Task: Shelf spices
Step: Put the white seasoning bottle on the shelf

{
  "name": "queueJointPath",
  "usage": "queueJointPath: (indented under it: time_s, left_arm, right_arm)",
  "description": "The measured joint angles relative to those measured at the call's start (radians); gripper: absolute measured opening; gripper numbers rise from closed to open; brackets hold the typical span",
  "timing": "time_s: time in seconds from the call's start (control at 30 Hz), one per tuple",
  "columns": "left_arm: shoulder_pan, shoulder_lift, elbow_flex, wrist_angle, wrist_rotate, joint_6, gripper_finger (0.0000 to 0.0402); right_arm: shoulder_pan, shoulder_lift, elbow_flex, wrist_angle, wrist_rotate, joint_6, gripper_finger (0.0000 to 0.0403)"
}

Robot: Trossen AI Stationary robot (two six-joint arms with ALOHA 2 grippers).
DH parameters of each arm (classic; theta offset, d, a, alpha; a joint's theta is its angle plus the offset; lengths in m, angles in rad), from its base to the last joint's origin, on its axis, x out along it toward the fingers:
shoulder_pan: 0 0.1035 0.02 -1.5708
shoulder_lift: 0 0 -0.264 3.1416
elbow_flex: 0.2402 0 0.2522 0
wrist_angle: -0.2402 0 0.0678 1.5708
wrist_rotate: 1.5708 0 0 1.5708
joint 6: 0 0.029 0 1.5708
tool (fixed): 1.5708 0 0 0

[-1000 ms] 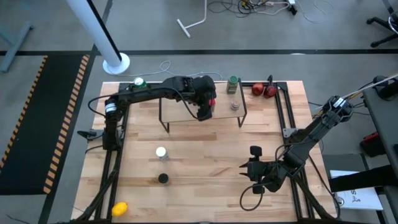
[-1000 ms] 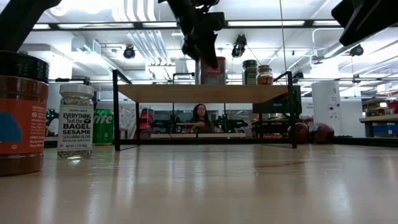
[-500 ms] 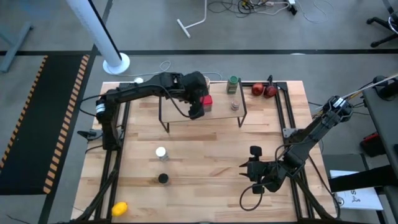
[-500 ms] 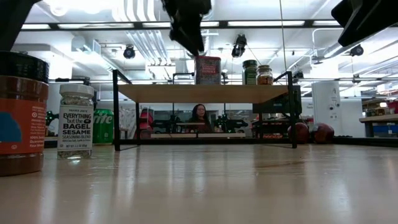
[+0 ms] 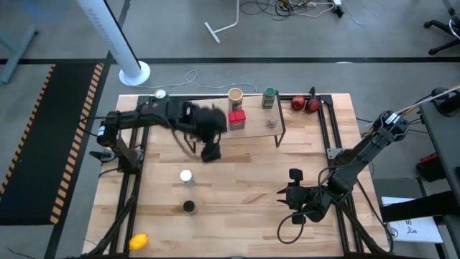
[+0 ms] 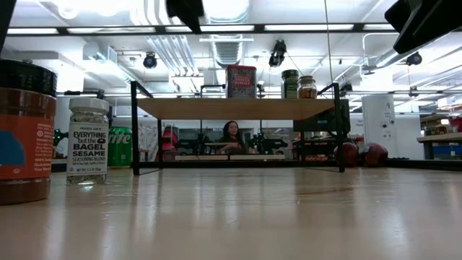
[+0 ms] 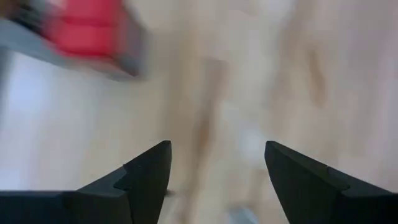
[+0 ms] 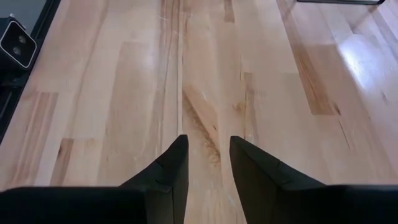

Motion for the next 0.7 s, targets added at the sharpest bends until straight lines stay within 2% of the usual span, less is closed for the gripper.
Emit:
queueJointPath:
  time_s: [0.13,0.37,0.6,0.7]
  left_arm:
    - [-0.145,0.017,-0.007,-0.015,0.029,-0.098,0.0239]
    - [-0.343,0.045,-0.085,-0.027,-0.013,-0.308,0.023]
    - [-0.391,0.036,-0.266,-0.215,-0.017,-0.53,0.0231]
    - [-0.387,0.007,-0.357,-0.208,-0.017,-0.609,0.0235]
  right_arm:
    - [0.0,0.0,0.0,0.001,0.0,0.006,0.0099]
    - [0.0,0.0,-0.001,0.002,0.001,0.011,0.0115]
    - [0.0,0.0,-0.001,0.022,0.001,0.012,0.0119]
    - [0.0,0.0,-0.001,0.024,0.001,0.012,0.0113]
